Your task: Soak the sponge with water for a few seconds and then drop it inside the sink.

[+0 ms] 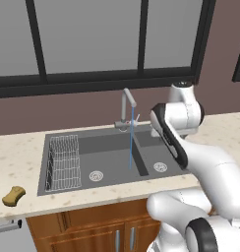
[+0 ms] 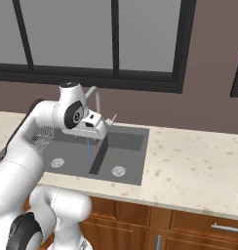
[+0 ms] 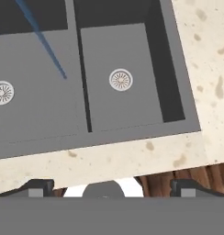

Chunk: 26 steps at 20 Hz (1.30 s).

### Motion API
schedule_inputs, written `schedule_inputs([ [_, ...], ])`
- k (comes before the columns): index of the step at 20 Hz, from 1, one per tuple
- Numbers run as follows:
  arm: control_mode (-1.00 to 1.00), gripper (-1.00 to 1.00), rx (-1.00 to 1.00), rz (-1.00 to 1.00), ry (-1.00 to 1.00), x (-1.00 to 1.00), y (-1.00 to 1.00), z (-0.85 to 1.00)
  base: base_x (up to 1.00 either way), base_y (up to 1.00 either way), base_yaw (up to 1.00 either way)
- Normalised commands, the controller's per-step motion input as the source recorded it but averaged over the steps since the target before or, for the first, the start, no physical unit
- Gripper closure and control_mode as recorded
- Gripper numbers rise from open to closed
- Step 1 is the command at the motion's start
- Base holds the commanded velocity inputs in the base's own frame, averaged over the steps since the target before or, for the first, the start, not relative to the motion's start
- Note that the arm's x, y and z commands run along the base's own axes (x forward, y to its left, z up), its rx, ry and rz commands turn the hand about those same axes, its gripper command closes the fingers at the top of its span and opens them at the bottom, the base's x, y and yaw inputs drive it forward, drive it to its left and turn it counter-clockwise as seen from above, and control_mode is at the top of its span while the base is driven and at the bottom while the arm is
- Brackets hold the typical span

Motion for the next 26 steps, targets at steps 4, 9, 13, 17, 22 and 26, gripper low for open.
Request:
schedule_inputs([
  [4, -1.0, -1.0, 0.01, 0.18, 0.01, -0.03, 0.67, -0.12, 0.0, 0.0, 0.0],
  [9, -1.0, -1.0, 0.16, 0.2, 0.09, 0.0, 0.5, -0.18, 0.0, 0.0, 0.0],
  [13, -1.0, -1.0, 0.25, 0.18, 0.14, 0.01, 0.51, -0.18, 0.0, 0.0, 0.0],
  [17, -1.0, -1.0, 0.28, 0.18, 0.14, 0.05, 0.54, -0.13, 0.0, 0.0, 0.0],
  [22, -1.0, -1.0, 0.1, 0.16, 0.14, 0.01, 0.57, 0.1, 0.0, 0.0, 0.0],
  [26, -1.0, -1.0, -0.1, 0.11, 0.12, 0.0, 0.46, 0.38, 0.0, 0.0, 0.0],
])
